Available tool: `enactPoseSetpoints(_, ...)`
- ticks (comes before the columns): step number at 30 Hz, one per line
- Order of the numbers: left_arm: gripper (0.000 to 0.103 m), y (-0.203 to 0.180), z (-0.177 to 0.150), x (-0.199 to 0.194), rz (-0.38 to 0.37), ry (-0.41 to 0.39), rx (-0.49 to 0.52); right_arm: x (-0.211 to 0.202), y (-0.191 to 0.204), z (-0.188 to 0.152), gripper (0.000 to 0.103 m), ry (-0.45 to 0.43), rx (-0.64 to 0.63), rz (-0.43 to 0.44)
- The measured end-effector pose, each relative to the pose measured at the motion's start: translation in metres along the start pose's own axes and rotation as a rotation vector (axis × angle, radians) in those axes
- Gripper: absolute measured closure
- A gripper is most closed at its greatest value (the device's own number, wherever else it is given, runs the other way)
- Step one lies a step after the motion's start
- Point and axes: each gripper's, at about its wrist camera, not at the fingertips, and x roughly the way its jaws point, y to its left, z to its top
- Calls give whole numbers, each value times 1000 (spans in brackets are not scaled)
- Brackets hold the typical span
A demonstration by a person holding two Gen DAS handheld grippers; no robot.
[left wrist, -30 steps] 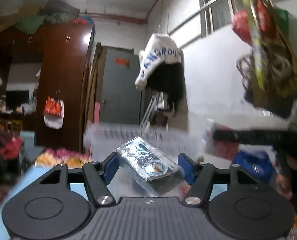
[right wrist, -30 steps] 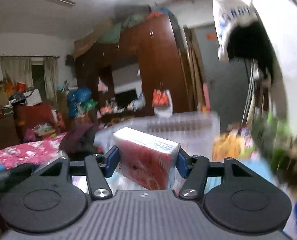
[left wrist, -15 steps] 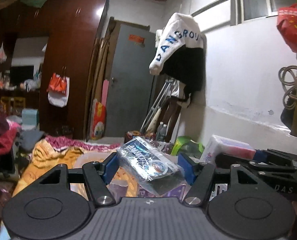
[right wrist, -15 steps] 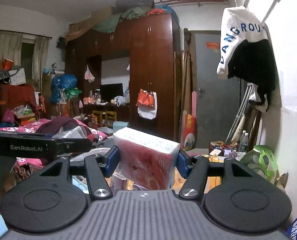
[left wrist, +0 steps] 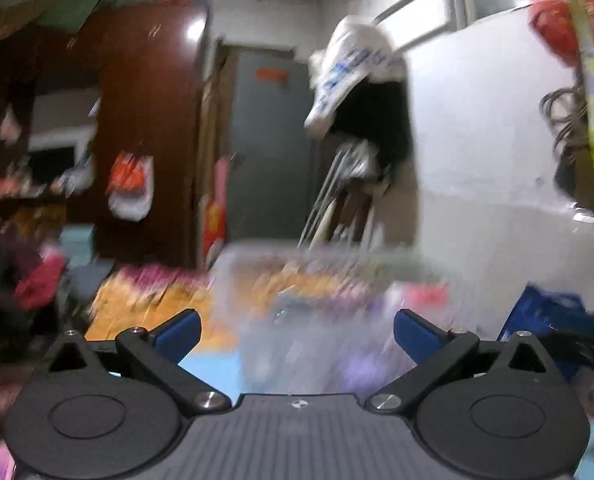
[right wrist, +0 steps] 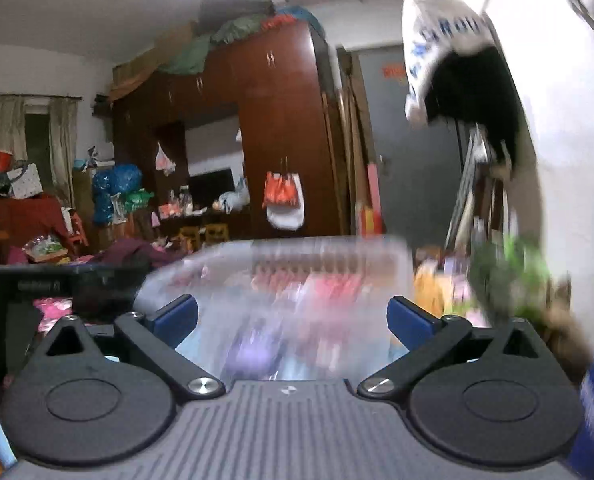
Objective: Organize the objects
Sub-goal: 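Carry both items over the white basket and open both grippers, then grasp red bagged ball with right gripper while left grasps purple box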
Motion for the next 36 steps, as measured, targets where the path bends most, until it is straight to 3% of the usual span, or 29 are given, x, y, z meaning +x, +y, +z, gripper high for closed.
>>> enactPoseSetpoints(3, 2, 25, -34, -8, 53, 115, -84, -29, 4, -46, 0, 51, 13, 74)
enactPoseSetpoints(5, 6, 30, -52, -7, 85, 165, -74, -39, 9, -67, 0, 69, 42, 89)
enactPoseSetpoints(8, 8, 31, -68, 0, 132, 213, -31, -43, 27, -83, 3, 84, -32, 93)
enactPoseSetpoints(11, 13, 39, -67, 14, 120, 292, -75, -39, 41, -86, 11, 102, -84, 112)
enactPoseSetpoints(14, 19, 43, -66, 21, 126, 295, -115, -30, 44, -90, 23, 129, -91, 115)
enactPoseSetpoints(16, 31, 43, -65, 19, 117, 286, -117, -28, 43, -94, 27, 142, -82, 124)
enactPoseSetpoints(20, 32, 43, -70, 9, 101, 267, -121, -31, 47, -107, 53, 177, -94, 133)
enactPoseSetpoints(30, 32, 28, -71, -35, -10, 119, -154, -44, 32, -105, 53, 112, -41, 119)
enactPoseSetpoints(36, 32, 16, -76, -40, -53, 111, -139, -45, 22, -104, 53, 87, -24, 97)
